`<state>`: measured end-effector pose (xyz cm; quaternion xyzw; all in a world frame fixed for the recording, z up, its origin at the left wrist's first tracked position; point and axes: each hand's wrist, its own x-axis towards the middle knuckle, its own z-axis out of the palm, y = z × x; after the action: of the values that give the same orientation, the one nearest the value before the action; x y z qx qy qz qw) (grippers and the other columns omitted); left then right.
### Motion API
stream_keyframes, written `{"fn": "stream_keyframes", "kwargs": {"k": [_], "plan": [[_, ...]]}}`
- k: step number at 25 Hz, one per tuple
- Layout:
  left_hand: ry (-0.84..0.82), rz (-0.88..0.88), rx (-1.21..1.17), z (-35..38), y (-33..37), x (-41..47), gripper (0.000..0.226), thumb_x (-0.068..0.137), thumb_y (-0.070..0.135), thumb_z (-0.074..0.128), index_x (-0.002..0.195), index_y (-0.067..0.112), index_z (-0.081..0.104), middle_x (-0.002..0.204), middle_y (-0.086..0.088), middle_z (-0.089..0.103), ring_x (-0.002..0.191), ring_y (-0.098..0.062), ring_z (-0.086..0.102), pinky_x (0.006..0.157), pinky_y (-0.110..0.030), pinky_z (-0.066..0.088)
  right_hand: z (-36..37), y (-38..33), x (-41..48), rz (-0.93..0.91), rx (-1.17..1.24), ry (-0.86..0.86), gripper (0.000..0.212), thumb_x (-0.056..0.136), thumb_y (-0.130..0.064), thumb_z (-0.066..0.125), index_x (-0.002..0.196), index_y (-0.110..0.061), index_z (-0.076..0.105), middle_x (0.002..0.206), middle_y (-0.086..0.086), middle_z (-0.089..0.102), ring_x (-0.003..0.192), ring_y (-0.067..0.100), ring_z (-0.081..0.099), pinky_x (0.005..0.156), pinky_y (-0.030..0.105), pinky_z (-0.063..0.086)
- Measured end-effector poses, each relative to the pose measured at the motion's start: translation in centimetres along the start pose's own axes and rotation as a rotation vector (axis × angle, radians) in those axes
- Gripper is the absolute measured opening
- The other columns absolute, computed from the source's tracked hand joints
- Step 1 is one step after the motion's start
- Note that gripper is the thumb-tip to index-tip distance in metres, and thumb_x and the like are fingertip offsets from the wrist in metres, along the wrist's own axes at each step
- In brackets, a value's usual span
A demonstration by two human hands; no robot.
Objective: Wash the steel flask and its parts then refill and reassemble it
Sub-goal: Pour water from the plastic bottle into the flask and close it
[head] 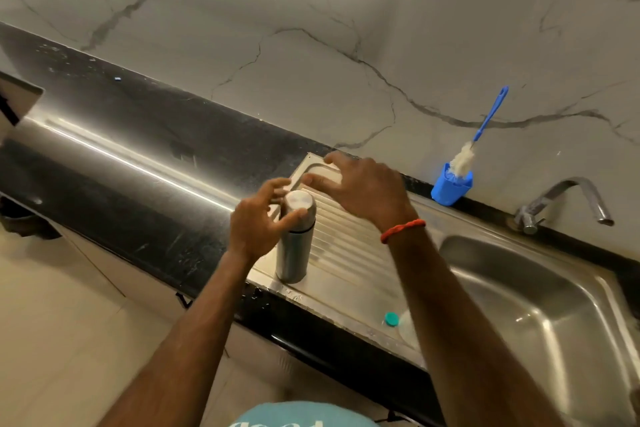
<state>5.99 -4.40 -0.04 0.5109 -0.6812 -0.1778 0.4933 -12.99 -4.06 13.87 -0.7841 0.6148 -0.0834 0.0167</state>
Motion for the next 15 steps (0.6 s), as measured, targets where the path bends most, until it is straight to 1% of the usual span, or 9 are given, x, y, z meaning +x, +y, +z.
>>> {"fn": "stream_keyframes", "kwargs": {"k": [2, 4, 5, 6, 8, 10, 12, 14, 15], "plan": [[0.143, 0.11, 0.07, 0.3, 1.9, 1.4, 0.068, 0.089, 0.073, 0.055, 0.121, 0.014, 0.065, 0.102, -0.003, 0.077, 0.086, -0.009, 0.07, 0.069, -0.023, 0.055, -2.3, 2.6, -0.7, 0.023, 0.059, 0.031, 0.074, 0.086, -0.08, 0.04, 0.139, -0.029, 0.049, 0.126, 0.005, 0.066, 0.111, 0.025, 0.063, 0.082, 0.035, 0.047], [0.264, 0.275, 0.121, 0.7, 4.1, 2.6, 0.053, 0.094, 0.06, 0.06, 0.107, 0.01, 0.07, 0.09, -0.002, 0.077, 0.076, -0.007, 0.067, 0.066, -0.026, 0.054, -4.1, 5.0, -1.5, 0.067, 0.122, 0.037, 0.069, 0.087, -0.077, 0.045, 0.136, -0.029, 0.052, 0.123, 0.004, 0.068, 0.111, 0.024, 0.063, 0.079, 0.032, 0.043], [0.293, 0.37, 0.124, 1.4, 5.3, 3.1, 0.045, 0.095, 0.053, 0.063, 0.101, 0.01, 0.072, 0.085, -0.002, 0.076, 0.071, -0.008, 0.066, 0.064, -0.029, 0.055, -4.8, 6.3, -2.1, 0.101, 0.149, 0.043, 0.067, 0.086, -0.076, 0.047, 0.134, -0.03, 0.054, 0.121, 0.003, 0.068, 0.109, 0.023, 0.063, 0.078, 0.031, 0.043], [0.295, 0.454, 0.109, 2.3, 6.5, 3.4, 0.038, 0.095, 0.047, 0.065, 0.096, 0.01, 0.073, 0.081, -0.001, 0.075, 0.067, -0.009, 0.066, 0.062, -0.031, 0.055, -5.4, 7.6, -2.7, 0.135, 0.167, 0.042, 0.065, 0.085, -0.076, 0.05, 0.132, -0.03, 0.056, 0.118, 0.002, 0.069, 0.107, 0.022, 0.063, 0.077, 0.031, 0.042], [0.212, 0.569, 0.053, 5.0, 9.3, 3.4, 0.032, 0.095, 0.042, 0.068, 0.088, 0.011, 0.073, 0.076, 0.001, 0.073, 0.063, -0.01, 0.064, 0.058, -0.032, 0.054, -6.0, 10.3, -4.1, 0.207, 0.186, 0.019, 0.06, 0.084, -0.073, 0.056, 0.127, -0.031, 0.059, 0.113, -0.002, 0.068, 0.096, 0.017, 0.06, 0.076, 0.03, 0.04], [0.031, 0.615, 0.012, 8.0, 11.4, 2.6, 0.033, 0.091, 0.046, 0.071, 0.089, 0.013, 0.074, 0.075, 0.004, 0.071, 0.064, -0.007, 0.062, 0.058, -0.029, 0.053, -5.7, 12.7, -5.6, 0.26, 0.207, -0.006, 0.055, 0.085, -0.069, 0.06, 0.124, -0.029, 0.062, 0.104, -0.004, 0.064, 0.089, 0.013, 0.051, 0.075, 0.028, 0.036], [-0.312, 0.553, 0.074, 10.9, 12.5, 1.5, 0.049, 0.082, 0.066, 0.069, 0.105, 0.022, 0.072, 0.087, 0.01, 0.072, 0.073, -0.004, 0.064, 0.064, -0.032, 0.056, -5.0, 15.1, -7.0, 0.32, 0.204, -0.014, 0.054, 0.082, -0.068, 0.063, 0.121, -0.03, 0.063, 0.101, -0.005, 0.061, 0.087, 0.013, 0.05, 0.075, 0.029, 0.039], [-0.711, 0.426, 0.224, 13.2, 12.9, 0.5, 0.077, 0.066, 0.084, 0.069, 0.127, 0.036, 0.062, 0.111, 0.017, 0.071, 0.095, -0.003, 0.064, 0.082, -0.033, 0.057, -4.1, 17.1, -7.9, 0.369, 0.203, -0.048, 0.057, 0.079, -0.072, 0.064, 0.12, -0.032, 0.063, 0.109, -0.001, 0.065, 0.092, 0.017, 0.056, 0.083, 0.035, 0.048], [-0.874, 0.381, 0.274, 14.2, 12.8, 0.0, 0.091, 0.059, 0.086, 0.072, 0.136, 0.04, 0.055, 0.123, 0.019, 0.068, 0.108, -0.002, 0.061, 0.092, -0.032, 0.054, -3.6, 17.9, -8.3, 0.387, 0.207, -0.072, 0.058, 0.077, -0.073, 0.064, 0.119, -0.033, 0.063, 0.111, 0.0, 0.066, 0.096, 0.02, 0.059, 0.087, 0.038, 0.051]]}}
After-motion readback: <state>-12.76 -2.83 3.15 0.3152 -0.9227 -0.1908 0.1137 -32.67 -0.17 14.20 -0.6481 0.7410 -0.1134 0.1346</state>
